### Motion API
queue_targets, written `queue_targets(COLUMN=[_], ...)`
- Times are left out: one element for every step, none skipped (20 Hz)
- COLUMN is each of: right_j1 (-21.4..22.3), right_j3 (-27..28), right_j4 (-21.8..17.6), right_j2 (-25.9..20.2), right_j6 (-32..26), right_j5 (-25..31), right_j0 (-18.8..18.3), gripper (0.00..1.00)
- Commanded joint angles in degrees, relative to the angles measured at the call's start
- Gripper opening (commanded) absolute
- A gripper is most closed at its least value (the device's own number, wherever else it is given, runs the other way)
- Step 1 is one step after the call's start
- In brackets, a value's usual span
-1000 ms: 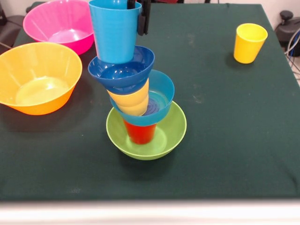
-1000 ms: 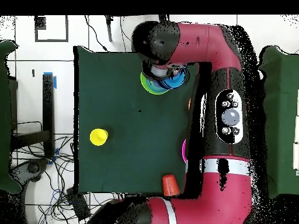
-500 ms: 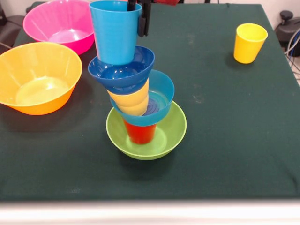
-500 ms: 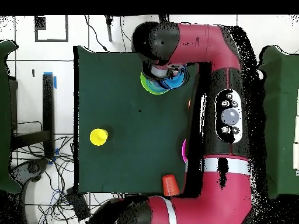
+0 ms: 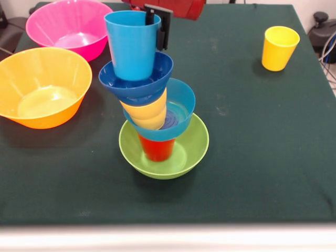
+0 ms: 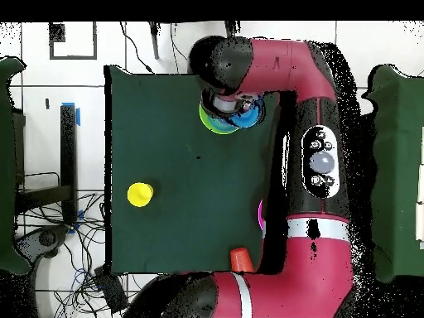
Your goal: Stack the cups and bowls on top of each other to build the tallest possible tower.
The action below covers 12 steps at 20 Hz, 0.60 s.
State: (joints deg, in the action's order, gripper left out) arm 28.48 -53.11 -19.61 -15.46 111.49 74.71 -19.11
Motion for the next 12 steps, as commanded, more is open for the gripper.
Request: queue_targets(right_j1=[-1.77, -2.13, -2.18, -2.34, -2.36, -2.37, -2.35, -2.45, -2.40, -2.20, -2.17, -2.19], right_j3=[-4.94, -4.55, -4.48, -4.29, -4.18, -4.08, -4.00, -3.82, -3.77, -3.92, -3.93, -3.87], right_j4=[-3.35, -3.40, -3.43, -3.46, -3.52, -3.57, -3.57, -3.59, -3.65, -3.64, -3.59, -3.35], right_j2=[-3.19, -3.20, -3.16, -3.16, -3.10, -3.05, -3.03, -3.08, -3.01, -2.97, -2.98, -2.96], right_j6=[-13.11, -13.02, -12.90, -12.89, -12.88, -12.87, -12.88, -12.98, -13.04, -13.09, -13.16, -13.01], right_j5=[-3.30, -3.17, -3.26, -3.19, -3.04, -2.90, -2.85, -2.82, -2.71, -2.63, -2.57, -1.67], right_j0=[0.64, 0.71, 0.77, 0.81, 0.87, 0.92, 0.95, 0.95, 0.97, 1.00, 0.98, 1.01], gripper=[0.00, 0.00, 0.00, 0.00, 0.00, 0.00, 0.00, 0.00, 0.00, 0.00, 0.00, 0.00])
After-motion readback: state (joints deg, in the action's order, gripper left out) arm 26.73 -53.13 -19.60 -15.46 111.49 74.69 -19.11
